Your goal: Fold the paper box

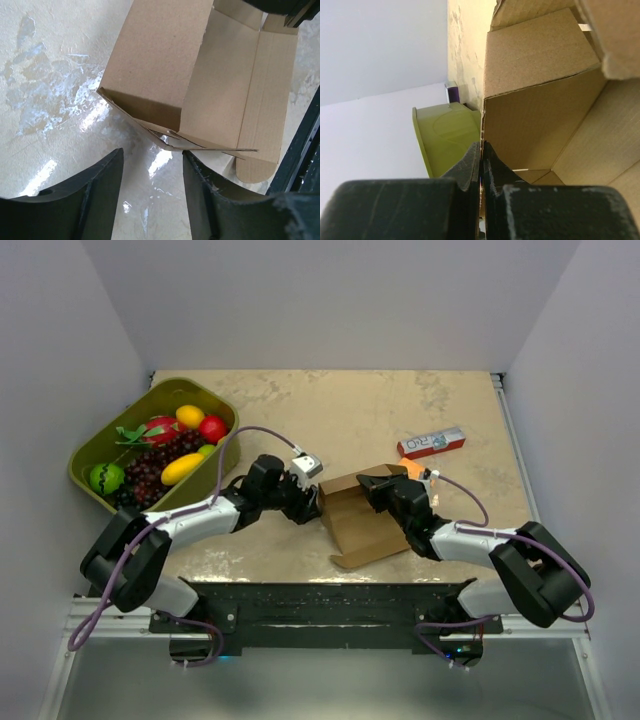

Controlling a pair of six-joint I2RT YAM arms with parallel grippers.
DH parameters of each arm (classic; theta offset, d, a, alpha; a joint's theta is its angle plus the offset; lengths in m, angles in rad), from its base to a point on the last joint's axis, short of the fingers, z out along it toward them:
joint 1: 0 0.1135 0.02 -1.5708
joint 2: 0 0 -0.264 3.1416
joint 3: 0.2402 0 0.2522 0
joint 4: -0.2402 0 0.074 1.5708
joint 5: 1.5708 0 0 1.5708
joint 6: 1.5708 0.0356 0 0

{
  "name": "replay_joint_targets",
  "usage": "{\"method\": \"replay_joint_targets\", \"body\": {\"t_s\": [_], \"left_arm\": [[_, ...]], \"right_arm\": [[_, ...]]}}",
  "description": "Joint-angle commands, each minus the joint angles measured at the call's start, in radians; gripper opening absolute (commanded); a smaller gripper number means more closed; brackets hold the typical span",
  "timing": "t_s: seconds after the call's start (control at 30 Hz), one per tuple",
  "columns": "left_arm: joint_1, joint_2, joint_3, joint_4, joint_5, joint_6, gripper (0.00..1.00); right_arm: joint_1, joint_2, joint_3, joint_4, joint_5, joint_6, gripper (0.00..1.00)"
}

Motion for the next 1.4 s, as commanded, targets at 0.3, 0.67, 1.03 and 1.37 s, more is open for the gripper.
{"method": "replay_joint_targets", "body": {"t_s": [0.3, 0.67, 1.03, 1.37], "left_arm": [[-0.013, 0.025, 0.014, 0.202, -0.026, -0.103, 0.50], [-0.044, 0.031, -0.032, 0.422, -0.183, -0.215, 0.50], [-0.051, -0.035, -0.100, 0.525, -0.319, -0.250, 0.50], [-0.078, -0.053, -0.190, 0.584, -0.295, -0.230, 0.62]], "right_arm": [[0.003, 0.005, -0.003, 0.005, 0.022, -0.015, 0.00], [0.003, -0.003, -0.004, 0.000, 0.019, -0.020, 0.00], [0.005, 0.007, -0.013, 0.014, 0.022, -0.026, 0.00], [0.005, -0.012, -0.024, 0.008, 0.030, -0.030, 0.00]]}}
